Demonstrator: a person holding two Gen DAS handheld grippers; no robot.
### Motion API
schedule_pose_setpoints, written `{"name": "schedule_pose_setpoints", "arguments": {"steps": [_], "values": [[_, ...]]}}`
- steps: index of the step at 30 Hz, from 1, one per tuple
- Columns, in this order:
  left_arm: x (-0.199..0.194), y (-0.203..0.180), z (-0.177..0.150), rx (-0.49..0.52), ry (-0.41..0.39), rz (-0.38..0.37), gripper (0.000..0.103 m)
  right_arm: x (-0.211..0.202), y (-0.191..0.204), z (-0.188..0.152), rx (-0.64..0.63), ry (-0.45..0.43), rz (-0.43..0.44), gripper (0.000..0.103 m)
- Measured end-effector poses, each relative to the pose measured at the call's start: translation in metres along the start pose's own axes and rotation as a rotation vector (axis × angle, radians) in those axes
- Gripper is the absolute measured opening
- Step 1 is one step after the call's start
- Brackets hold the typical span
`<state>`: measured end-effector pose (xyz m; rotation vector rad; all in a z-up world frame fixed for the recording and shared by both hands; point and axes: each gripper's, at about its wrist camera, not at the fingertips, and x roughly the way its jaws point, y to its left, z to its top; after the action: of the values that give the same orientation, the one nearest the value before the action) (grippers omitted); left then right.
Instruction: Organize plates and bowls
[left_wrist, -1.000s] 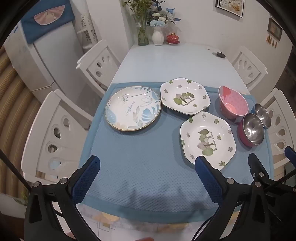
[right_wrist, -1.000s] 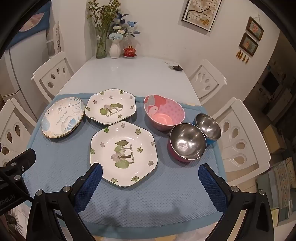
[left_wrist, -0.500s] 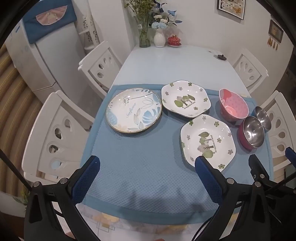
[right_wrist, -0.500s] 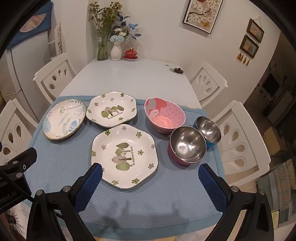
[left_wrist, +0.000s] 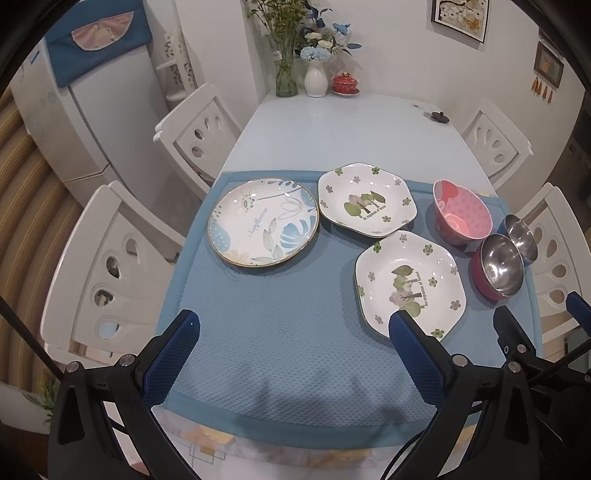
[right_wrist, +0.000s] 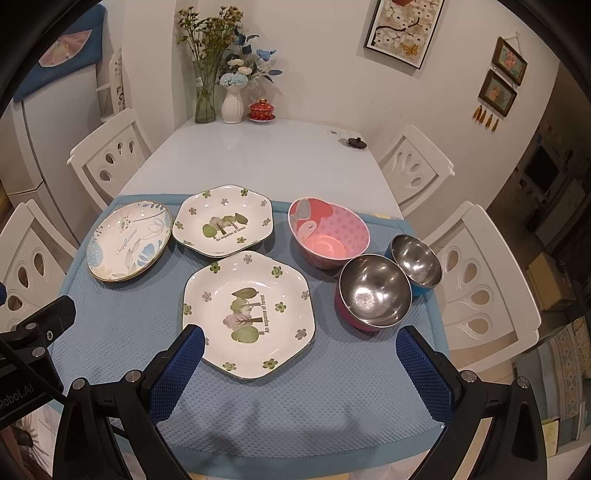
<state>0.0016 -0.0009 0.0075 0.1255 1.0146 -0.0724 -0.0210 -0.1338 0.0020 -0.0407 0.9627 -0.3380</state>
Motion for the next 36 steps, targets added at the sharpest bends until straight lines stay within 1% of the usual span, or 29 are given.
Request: {"name": "schedule_pose_setpoints", "arguments": {"steps": [9, 16, 21, 27, 33, 36], "values": [[-0.001, -0.001, -0.001, -0.001, -0.007, 0.0, 0.102, 0.0, 0.001, 0.003, 0.007, 0.005, 0.01, 0.103], [0.003, 0.0, -0.003, -0.014, 0.006, -0.028, 0.101, 0.002, 0.0, -0.001, 0.008, 0.002, 0.011, 0.103], [0.007, 0.002, -0.005, -0.036, 0.021, -0.074, 0.1, 0.002, -0.001, -0.002, 0.011, 0.004, 0.014, 0.103], [0.011, 0.003, -0.007, -0.046, 0.031, -0.085, 0.1, 0.004, -0.001, -0.002, 0.007, 0.007, 0.015, 0.103], [0.018, 0.006, -0.011, -0.091, 0.06, -0.13, 0.098, 0.005, -0.003, -0.006, 0.006, 0.005, 0.021, 0.103], [0.02, 0.002, -0.012, -0.081, 0.068, -0.124, 0.098, 0.005, -0.003, -0.005, 0.004, 0.004, 0.022, 0.103]]}}
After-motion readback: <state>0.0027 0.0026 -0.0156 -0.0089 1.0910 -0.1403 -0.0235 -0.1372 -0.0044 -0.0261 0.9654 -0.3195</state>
